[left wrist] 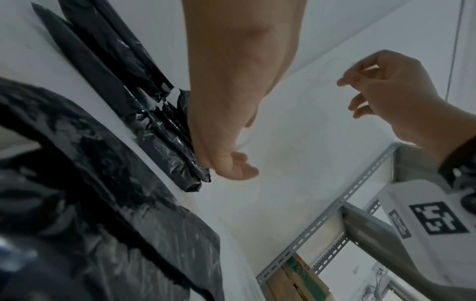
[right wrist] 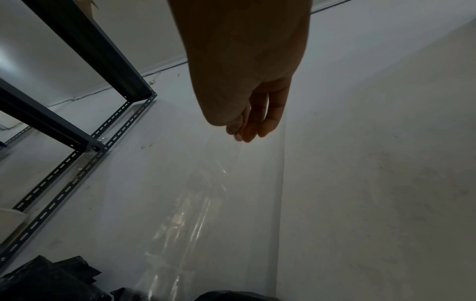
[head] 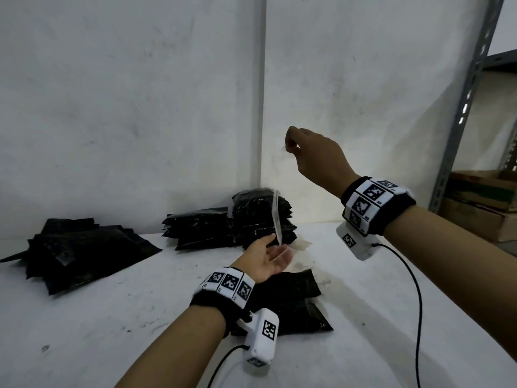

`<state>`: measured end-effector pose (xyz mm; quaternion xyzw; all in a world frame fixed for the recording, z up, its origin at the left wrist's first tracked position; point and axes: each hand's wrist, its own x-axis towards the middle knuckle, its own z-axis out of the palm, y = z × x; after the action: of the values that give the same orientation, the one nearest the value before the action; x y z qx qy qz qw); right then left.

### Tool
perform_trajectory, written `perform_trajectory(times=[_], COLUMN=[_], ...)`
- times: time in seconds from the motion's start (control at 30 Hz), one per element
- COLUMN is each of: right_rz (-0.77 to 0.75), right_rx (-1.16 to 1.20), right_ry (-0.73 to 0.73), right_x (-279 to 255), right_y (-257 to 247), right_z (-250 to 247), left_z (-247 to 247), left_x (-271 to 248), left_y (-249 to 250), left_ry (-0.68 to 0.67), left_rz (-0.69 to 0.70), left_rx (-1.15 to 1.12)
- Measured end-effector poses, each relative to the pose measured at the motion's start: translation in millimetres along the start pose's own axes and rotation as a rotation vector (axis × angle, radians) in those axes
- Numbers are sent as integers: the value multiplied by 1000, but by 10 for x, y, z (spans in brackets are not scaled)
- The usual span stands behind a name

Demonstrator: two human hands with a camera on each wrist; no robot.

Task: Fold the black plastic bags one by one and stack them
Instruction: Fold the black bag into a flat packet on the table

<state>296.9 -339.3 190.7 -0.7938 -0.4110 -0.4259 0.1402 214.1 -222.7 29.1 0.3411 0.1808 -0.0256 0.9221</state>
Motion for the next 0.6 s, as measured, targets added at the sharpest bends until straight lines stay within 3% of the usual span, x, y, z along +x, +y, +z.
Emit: perform_trajectory(times=[0.23, 0.47, 0.6], right_rz=[-49, -245, -106], right_rx=[99, 123, 356], right_ry=[0, -151, -287], right_x=[-208, -688, -891], right_y=[208, 411, 358], right_z=[-38, 73, 177], left_z=[-369, -776, -793], left_x=[-26, -343, -470], left_y=[282, 839, 1069], left_ry=[171, 210, 219], left_rz=[293, 427, 513], left_rx=[-25, -38, 18])
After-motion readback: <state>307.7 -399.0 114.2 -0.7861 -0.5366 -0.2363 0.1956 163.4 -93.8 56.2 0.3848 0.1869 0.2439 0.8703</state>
